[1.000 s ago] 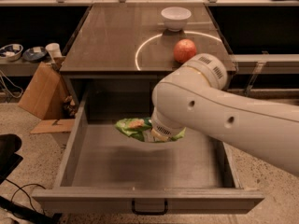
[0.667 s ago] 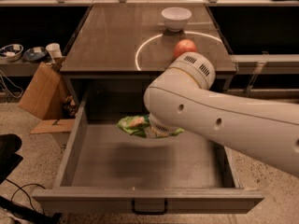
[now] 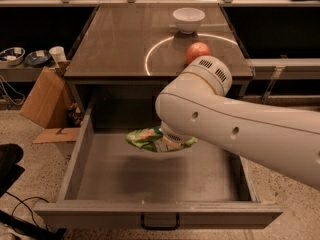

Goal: Place green rice chip bag into top drawer

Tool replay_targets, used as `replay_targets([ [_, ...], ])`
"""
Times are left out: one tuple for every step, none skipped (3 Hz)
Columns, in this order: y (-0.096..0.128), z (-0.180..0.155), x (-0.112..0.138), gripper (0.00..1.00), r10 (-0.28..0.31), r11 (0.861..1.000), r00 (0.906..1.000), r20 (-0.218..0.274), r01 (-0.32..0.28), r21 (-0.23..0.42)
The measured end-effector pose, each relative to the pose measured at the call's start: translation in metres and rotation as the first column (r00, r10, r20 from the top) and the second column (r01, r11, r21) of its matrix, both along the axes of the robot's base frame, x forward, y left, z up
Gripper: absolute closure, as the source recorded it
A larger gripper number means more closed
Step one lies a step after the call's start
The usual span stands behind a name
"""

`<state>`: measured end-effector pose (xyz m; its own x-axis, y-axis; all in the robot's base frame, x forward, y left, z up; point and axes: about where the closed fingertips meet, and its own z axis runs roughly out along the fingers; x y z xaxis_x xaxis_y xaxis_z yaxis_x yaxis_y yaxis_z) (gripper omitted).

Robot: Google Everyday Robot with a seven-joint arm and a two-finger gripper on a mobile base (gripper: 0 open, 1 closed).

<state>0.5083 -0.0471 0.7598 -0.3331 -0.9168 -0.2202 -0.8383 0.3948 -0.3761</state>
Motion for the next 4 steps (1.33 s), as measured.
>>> replay_targets([
  [0.000, 0.000, 0.000, 0.12, 0.000, 1.000, 1.0000, 0.000, 0.000, 0.000],
  [0.000, 0.000, 0.000, 0.00, 0.000, 1.000, 1.0000, 0.000, 0.000, 0.000],
  [0.001, 0.010, 0.002, 0.00, 0.038, 0.998, 0.9992, 0.016, -0.038, 0.041],
  [-0.004, 0.062, 0.003, 0.00, 0.050, 0.980, 0.9888, 0.141, -0.076, 0.185],
])
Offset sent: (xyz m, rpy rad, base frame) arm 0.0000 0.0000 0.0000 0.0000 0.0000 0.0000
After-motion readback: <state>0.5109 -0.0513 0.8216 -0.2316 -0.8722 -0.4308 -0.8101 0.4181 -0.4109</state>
